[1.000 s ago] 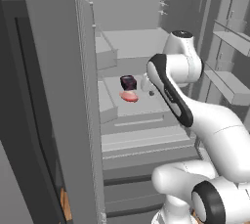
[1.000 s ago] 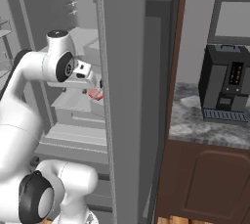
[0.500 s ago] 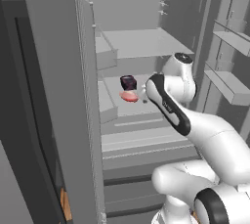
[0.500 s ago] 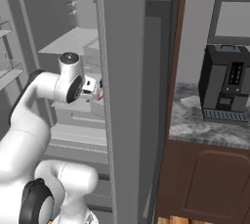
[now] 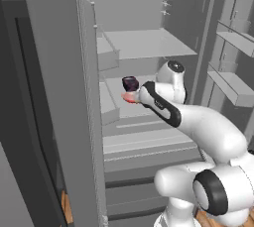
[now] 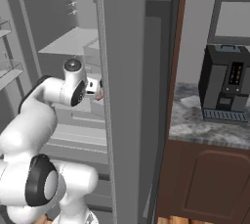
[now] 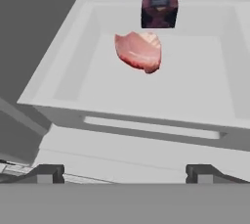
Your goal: Take the steak from the fridge and place it on the digital scale on the counter by the fridge. Wait a few seconds for a reading, then move it to the plate on the dining counter.
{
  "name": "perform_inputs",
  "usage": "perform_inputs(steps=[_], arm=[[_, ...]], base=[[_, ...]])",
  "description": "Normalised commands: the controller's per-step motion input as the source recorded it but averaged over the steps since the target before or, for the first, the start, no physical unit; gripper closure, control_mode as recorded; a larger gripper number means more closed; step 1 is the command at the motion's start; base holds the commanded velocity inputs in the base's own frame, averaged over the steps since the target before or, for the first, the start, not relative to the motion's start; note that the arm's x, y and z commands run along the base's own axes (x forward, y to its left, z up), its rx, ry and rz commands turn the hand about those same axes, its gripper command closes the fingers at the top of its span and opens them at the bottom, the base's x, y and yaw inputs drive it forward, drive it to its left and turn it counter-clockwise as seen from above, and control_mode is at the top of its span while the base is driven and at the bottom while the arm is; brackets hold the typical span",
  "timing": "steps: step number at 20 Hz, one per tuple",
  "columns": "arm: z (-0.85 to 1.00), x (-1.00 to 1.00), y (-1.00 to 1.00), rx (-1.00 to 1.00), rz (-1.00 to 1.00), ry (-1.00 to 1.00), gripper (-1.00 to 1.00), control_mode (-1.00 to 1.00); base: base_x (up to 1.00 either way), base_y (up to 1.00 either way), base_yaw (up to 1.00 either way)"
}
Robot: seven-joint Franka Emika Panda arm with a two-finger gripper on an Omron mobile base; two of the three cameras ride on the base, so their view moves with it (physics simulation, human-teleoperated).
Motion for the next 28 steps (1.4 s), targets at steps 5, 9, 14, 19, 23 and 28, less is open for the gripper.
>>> perform_inputs(steps=[5, 9, 14, 19, 23, 28], arm=[[-0.21, 0.43, 0.0, -0.03, 0.05, 0.0, -1.0, -1.0], [-0.22, 0.16, 0.0, -0.03, 0.03, 0.0, -1.0, -1.0], [-0.16, 0.01, 0.0, -0.08, 0.01, 0.1, -1.0, -1.0], [-0.12, 0.01, 0.0, -0.07, 0.01, 0.1, -1.0, -1.0], [-0.23, 0.15, 0.0, 0.0, 0.02, 0.0, -1.0, -1.0], [-0.33, 0.28, 0.0, 0.0, 0.03, 0.0, -1.0, -1.0]], base=[[0.0, 0.0, 0.0], [0.0, 0.0, 0.0], [0.0, 0.0, 0.0], [0.0, 0.0, 0.0], [0.0, 0.0, 0.0], [0.0, 0.0, 0.0]])
